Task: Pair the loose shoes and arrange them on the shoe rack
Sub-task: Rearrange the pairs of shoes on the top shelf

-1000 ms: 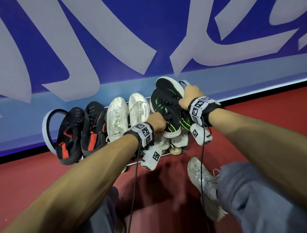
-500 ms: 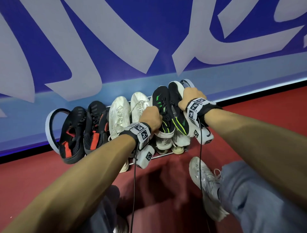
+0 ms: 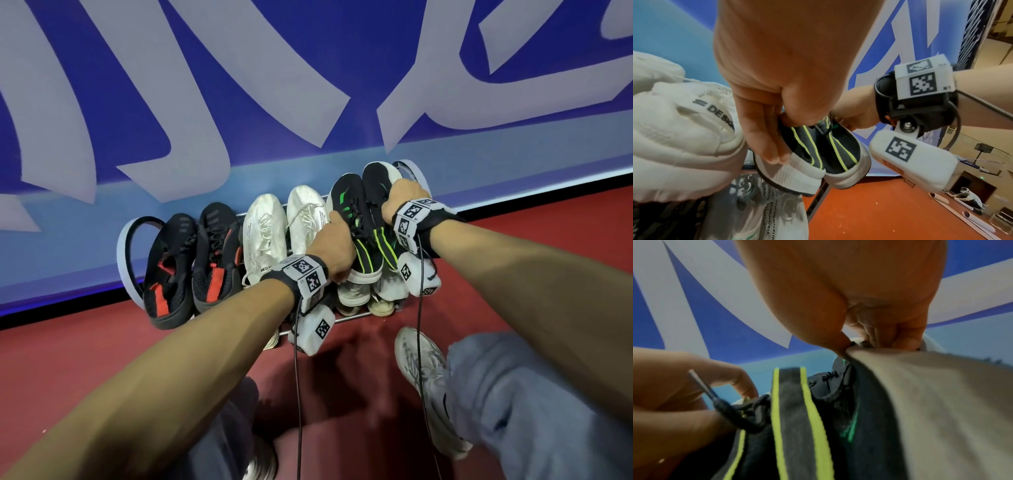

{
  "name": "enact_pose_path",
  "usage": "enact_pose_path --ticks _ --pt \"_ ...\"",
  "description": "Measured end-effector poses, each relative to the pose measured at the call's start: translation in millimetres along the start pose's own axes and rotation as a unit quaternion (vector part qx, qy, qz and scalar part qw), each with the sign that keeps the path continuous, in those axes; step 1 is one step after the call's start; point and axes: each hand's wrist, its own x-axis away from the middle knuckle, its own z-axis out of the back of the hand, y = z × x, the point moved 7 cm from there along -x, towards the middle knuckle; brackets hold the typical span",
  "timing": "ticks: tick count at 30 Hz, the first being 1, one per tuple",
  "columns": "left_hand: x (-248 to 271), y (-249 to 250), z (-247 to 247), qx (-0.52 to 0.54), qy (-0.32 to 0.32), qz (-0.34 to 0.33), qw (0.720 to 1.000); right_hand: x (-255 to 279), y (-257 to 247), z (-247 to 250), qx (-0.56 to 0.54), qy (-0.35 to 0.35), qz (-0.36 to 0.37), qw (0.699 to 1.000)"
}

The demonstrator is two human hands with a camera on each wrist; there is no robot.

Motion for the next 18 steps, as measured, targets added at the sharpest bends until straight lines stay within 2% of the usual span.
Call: enact_pose_path --ticks 5,10,13,18 --pt "8.9 2.3 -5.1 -0.028 -0.032 -0.022 0.999 -2.9 3.0 -1.7 -0.011 -0.021 -0.007 1.000" --pt "17.4 16.5 1.6 -0.167 0.012 -0.094 0.981 2.0 2.5 -3.9 0.067 -0.048 0.029 0.996" --pt "19.5 28.4 2.6 -0.219 0.012 -0.139 0.966 5.5 3.9 -1.5 0.125 -0.037 0.049 0.990" --pt "20.4 47.3 -19.5 -0.231 -0.074 -0.218 0.945 8.9 5.6 2.4 0.172 -0.017 0.067 0.983"
